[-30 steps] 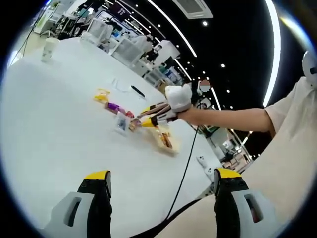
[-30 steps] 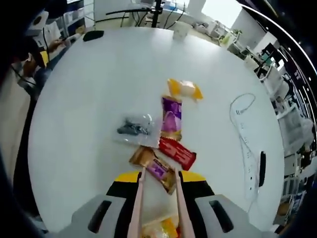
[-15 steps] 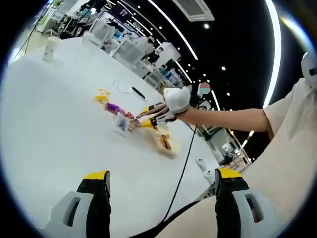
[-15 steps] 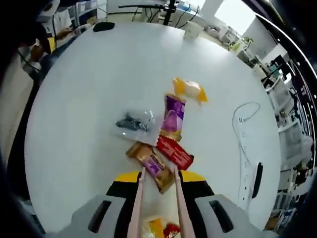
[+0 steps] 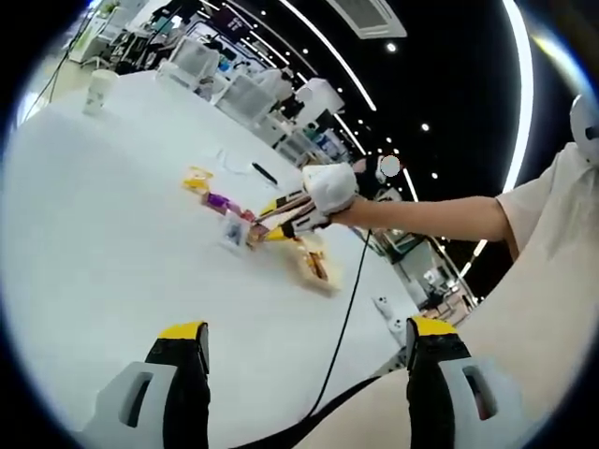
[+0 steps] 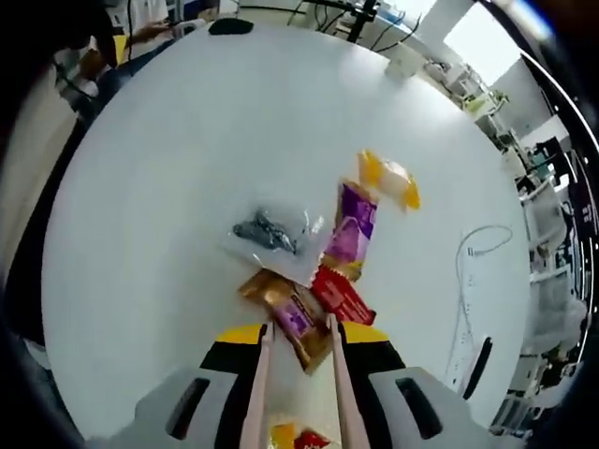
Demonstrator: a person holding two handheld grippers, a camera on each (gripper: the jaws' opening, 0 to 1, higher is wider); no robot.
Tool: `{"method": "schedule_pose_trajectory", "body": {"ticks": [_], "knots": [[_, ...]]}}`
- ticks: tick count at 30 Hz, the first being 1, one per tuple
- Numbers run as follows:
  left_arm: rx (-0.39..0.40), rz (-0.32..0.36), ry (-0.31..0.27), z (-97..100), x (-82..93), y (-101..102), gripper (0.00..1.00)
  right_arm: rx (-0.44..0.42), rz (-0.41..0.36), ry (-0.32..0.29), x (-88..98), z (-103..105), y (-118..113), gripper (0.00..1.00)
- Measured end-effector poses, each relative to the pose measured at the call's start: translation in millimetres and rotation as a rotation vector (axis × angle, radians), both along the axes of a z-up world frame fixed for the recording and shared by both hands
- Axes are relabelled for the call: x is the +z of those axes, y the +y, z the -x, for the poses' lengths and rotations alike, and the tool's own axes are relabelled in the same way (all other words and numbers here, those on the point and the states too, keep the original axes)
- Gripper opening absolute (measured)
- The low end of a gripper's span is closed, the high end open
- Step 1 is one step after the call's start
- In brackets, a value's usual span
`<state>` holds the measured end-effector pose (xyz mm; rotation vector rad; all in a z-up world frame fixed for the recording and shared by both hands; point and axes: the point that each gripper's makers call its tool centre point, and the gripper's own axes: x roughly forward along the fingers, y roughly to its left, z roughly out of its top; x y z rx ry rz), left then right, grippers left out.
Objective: Place the target food into the container with the food tongs after gripping and lifting it, then release it inside without dropping or visibly crushing the food.
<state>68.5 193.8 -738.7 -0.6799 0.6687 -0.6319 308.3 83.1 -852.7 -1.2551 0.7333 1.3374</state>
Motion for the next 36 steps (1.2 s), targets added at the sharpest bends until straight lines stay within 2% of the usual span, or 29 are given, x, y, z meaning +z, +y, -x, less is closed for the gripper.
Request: {"method": "schedule_pose_trajectory", "body": {"ticks": [2, 4, 8, 14, 21, 36], "knots": [[0.002, 0.001, 0.001, 0.6, -0.5, 0.1, 0.87, 0.003, 0.003, 0.0, -0.3, 1.8, -0.2, 0.29], [0.002, 0.001, 0.003, 0.8, -1.2, 0.0, 0.87, -0.034, -0.001, 0.028, -1.8, 7.2, -2.1, 0.29], [-0.002, 0.003, 0.003, 0.8, -1.7, -1.7, 0.86, -0.048, -0.007, 0.028, -0.3, 10.6, -5.0, 0.29], [-0.01, 0.003, 0.001, 0.0, -0.6, -4.3, 0.86, -0.13, -0.03, 0.052, 0.1, 13.5, -9.7, 0.29], [-0.016, 0.001, -0.001, -1.5, 0.1, -4.1, 0.86, -0.18, -0.042, 0.065, 0.7, 17.6, -12.1, 0.29], [-0.033, -0.002, -0.014, -0.9, 3.4, -6.9, 0.86, -0.222, -0.054, 0.09, 2.1, 39.8, -17.3, 0.29]]}}
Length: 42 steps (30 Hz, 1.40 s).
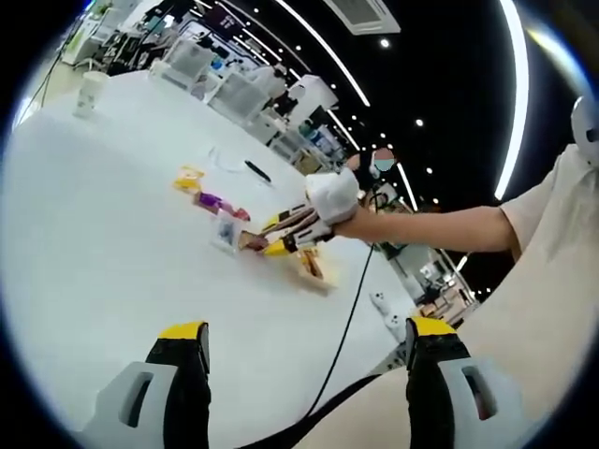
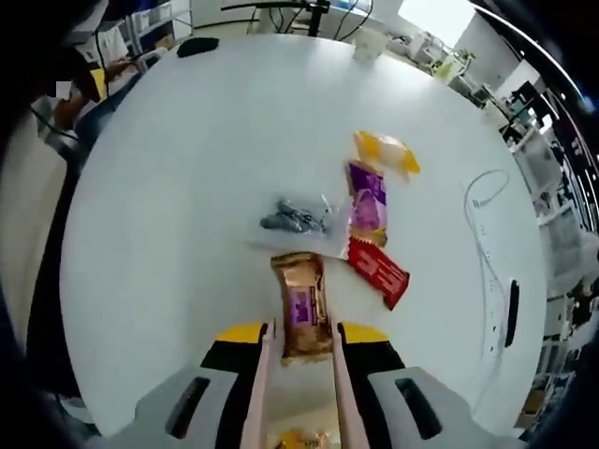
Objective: Place the target food into the container with the food tongs after gripping and lifting it, then release it inside without dropping or visibly crushing the food.
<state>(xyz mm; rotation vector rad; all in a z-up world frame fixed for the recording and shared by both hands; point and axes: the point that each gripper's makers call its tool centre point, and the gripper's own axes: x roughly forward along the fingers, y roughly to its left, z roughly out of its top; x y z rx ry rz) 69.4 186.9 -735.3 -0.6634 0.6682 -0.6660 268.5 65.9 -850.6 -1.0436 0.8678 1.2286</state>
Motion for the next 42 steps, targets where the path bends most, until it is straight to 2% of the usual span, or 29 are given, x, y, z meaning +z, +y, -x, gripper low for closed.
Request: {"method": "schedule_pose_trajectory", "body": {"ticks": [4, 8, 12, 16, 22, 26, 29, 35, 38, 42], "knots": [[0.001, 0.001, -0.004, 1.4, 0.8, 0.0, 0.86, -0.015, -0.003, 0.0, -0.2, 1.6, 0.3, 0.29], [0.004, 0.0, -0.006, 5.5, 1.9, 0.5, 0.86, -0.125, -0.036, 0.017, -0.3, 2.1, 2.2, 0.28], [0.013, -0.001, -0.007, 9.2, 2.4, 2.9, 0.86, -0.156, -0.042, 0.022, 0.1, 2.3, 1.3, 0.26], [0.018, -0.002, -0.006, 13.0, 2.8, 4.1, 0.86, -0.235, -0.063, 0.059, -0.1, 5.4, -1.0, 0.25], [0.022, 0.001, -0.012, 14.3, 4.9, 4.2, 0.86, -0.311, -0.082, 0.088, -0.2, 8.5, -2.1, 0.25], [0.019, 0.002, -0.018, 15.0, 7.1, 3.2, 0.86, -0.389, -0.134, 0.138, 0.6, 11.2, -2.7, 0.25], [0.013, 0.004, -0.02, 15.7, 8.3, 1.2, 0.86, -0.396, -0.134, 0.135, -0.2, 10.6, -3.3, 0.26], [0.002, 0.004, -0.025, 16.0, 8.9, -1.3, 0.86, -0.433, -0.124, 0.143, -10.6, -4.0, -7.1, 0.26], [-0.002, 0.004, -0.027, 16.3, 9.5, -2.3, 0.86, -0.404, -0.114, 0.126, -13.3, -5.3, -8.0, 0.27], [-0.005, 0.004, -0.029, 17.2, 10.2, -3.1, 0.86, -0.397, -0.156, 0.141, -15.4, -7.9, -11.8, 0.27]]}}
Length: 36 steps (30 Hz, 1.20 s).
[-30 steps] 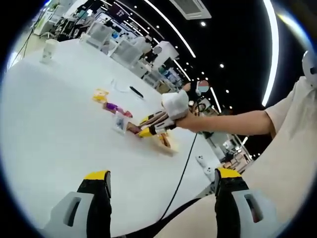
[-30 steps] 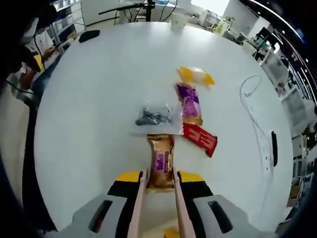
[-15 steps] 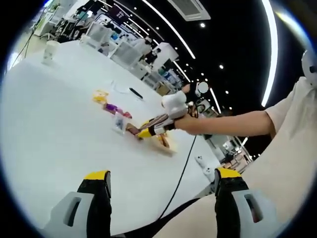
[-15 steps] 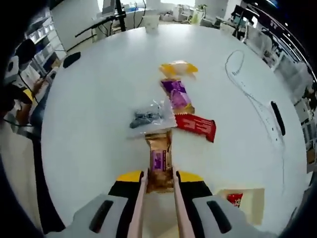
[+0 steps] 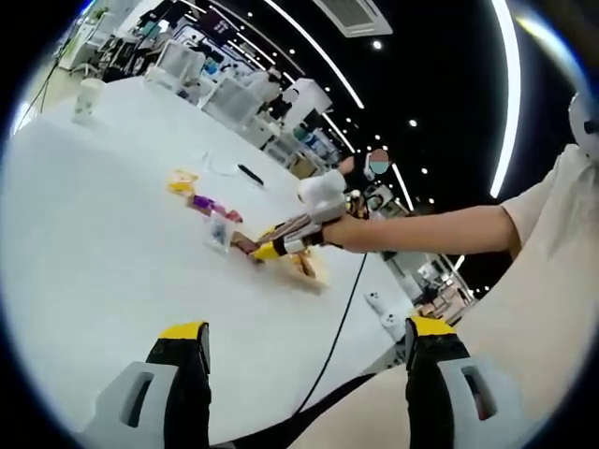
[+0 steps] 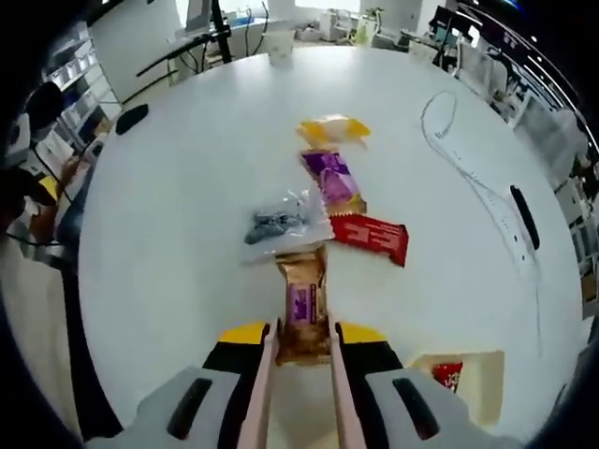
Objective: Place the target food into the container with the food tongs after gripping and lifting it, then release it inside without dropping or visibly crushing the food.
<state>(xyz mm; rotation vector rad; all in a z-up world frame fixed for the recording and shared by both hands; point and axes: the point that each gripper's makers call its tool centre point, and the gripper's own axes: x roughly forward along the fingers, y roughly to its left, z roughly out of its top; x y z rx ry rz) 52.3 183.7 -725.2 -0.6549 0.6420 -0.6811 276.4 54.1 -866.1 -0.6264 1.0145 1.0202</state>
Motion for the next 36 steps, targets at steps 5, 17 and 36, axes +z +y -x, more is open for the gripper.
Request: {"method": "schedule_pose_trajectory", "body": {"ticks": [5, 17, 36], "knots": [[0.007, -0.001, 0.003, 3.7, -1.3, 1.7, 0.86, 0.007, -0.017, -0.03, 5.1, 11.9, 4.9, 0.28], [0.016, 0.0, -0.001, 5.8, -0.6, 2.4, 0.86, -0.016, -0.059, -0.063, 17.3, 28.8, 10.0, 0.27], [0.025, -0.011, 0.011, 16.9, -2.6, 7.0, 0.85, -0.103, -0.063, -0.076, 18.9, 33.4, 14.9, 0.21]]}}
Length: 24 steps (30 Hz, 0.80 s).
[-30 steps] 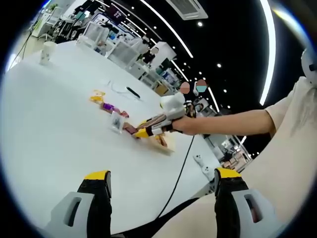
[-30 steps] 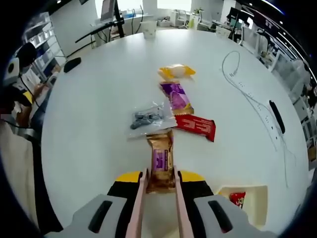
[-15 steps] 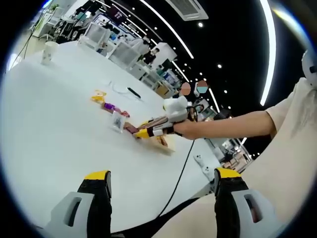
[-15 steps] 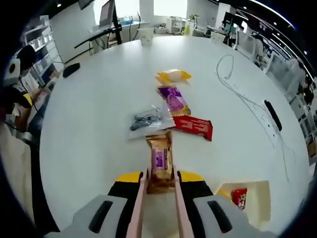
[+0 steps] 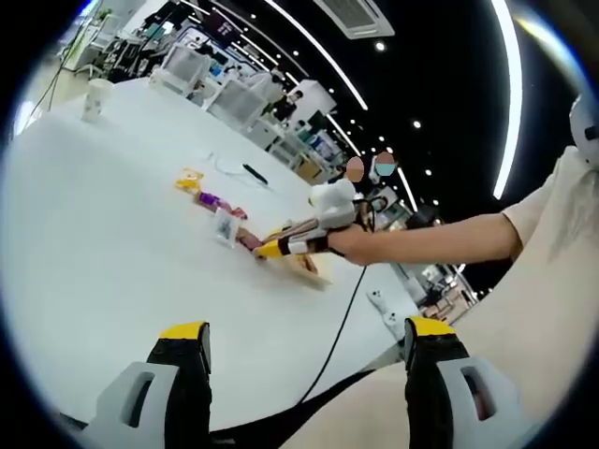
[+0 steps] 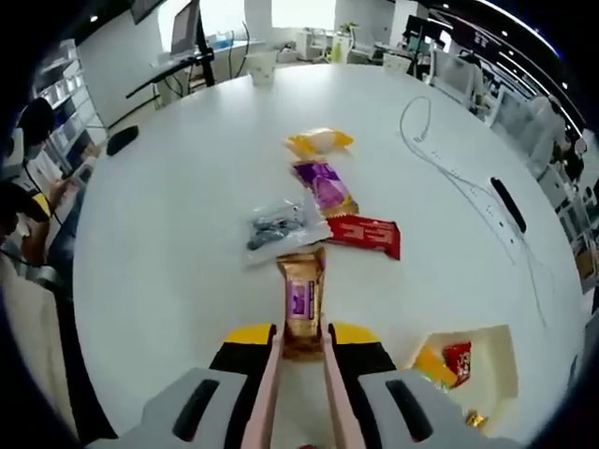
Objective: Place the target food into the container with the food tongs after gripping and lifting it, then release it inside without dropping or visibly crushing the food.
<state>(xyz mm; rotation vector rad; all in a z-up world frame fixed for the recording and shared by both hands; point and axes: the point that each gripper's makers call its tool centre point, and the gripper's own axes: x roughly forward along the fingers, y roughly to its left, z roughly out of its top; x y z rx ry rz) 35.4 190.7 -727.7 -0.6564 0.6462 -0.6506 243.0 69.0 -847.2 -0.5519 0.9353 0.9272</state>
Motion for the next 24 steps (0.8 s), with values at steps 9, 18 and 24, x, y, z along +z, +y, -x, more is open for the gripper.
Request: {"method": "schedule_pose_trajectory", "body": {"ticks": [9, 18, 24], "knots": [[0.011, 0.012, -0.005, -3.2, 3.4, -0.7, 0.85, -0.054, -0.044, 0.021, 3.2, 0.8, -3.6, 0.21], [-0.011, 0.007, -0.033, -11.8, 11.4, -7.0, 0.85, -0.169, -0.141, 0.047, 15.4, 1.6, -13.0, 0.21], [-0.031, -0.005, -0.043, -14.8, 18.1, -10.5, 0.85, -0.243, -0.207, 0.081, 22.9, 4.3, -18.0, 0.22]]}}
